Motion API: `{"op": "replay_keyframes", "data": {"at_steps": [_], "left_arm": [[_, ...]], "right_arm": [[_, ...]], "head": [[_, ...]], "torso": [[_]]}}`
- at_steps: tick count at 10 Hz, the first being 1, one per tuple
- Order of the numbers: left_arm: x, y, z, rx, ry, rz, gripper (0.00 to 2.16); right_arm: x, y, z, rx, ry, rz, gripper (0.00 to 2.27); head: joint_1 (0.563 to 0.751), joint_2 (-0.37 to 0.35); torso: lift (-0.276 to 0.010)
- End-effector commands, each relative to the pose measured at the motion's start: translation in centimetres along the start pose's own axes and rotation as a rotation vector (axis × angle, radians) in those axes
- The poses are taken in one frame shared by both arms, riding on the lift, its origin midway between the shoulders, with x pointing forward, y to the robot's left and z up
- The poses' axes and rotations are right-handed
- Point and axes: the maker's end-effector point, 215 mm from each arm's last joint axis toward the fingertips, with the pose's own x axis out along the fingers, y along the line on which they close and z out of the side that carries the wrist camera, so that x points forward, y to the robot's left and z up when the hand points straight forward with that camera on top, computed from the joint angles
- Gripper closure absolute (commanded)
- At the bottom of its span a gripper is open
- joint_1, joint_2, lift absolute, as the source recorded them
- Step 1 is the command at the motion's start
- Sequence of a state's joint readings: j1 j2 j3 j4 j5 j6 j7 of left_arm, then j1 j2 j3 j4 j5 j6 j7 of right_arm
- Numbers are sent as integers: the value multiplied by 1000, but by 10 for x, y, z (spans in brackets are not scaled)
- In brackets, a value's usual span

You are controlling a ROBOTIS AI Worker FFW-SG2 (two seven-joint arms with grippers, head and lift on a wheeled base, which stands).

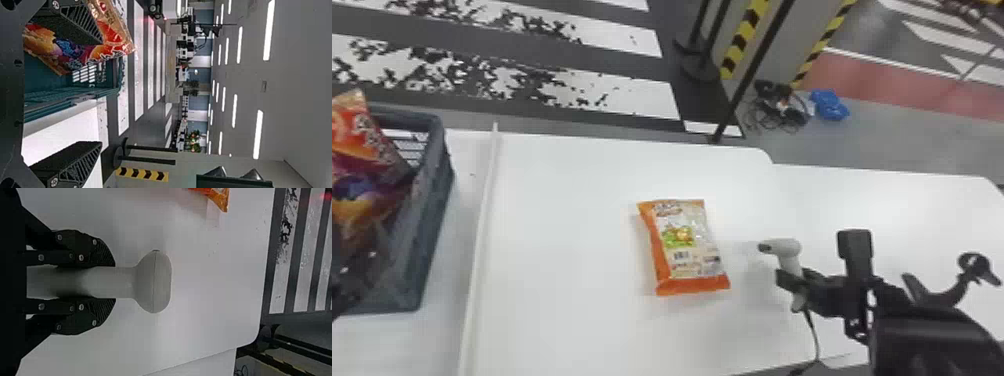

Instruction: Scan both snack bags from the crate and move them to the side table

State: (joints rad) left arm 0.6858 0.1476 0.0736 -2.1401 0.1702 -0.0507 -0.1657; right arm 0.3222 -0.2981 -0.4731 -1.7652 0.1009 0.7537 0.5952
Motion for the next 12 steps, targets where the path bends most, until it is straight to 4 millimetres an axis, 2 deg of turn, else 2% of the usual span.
{"op": "replay_keyframes", "data": {"at_steps": [1, 3, 6, 10, 12], "left_arm": [[0, 0, -1, -2, -1, 2, 90], [0, 0, 2, -3, -17, 6, 90], [0, -1, -2, -10, -11, 8, 90], [-2, -3, 0, -11, -30, 9, 90], [-3, -5, 2, -13, -38, 8, 90]], "right_arm": [[-15, 23, 11, 9, -7, 19, 2246], [-35, 57, 13, 38, 22, 59, 2246], [-65, 107, 15, 70, 72, 111, 2246], [-75, 178, 28, 19, 81, 179, 2246], [-76, 202, 32, -13, 82, 203, 2246]], "head": [[695, -350], [695, -350], [695, -284], [695, -189], [695, -145]], "torso": [[-75], [-75], [-75], [-75], [-75]]}}
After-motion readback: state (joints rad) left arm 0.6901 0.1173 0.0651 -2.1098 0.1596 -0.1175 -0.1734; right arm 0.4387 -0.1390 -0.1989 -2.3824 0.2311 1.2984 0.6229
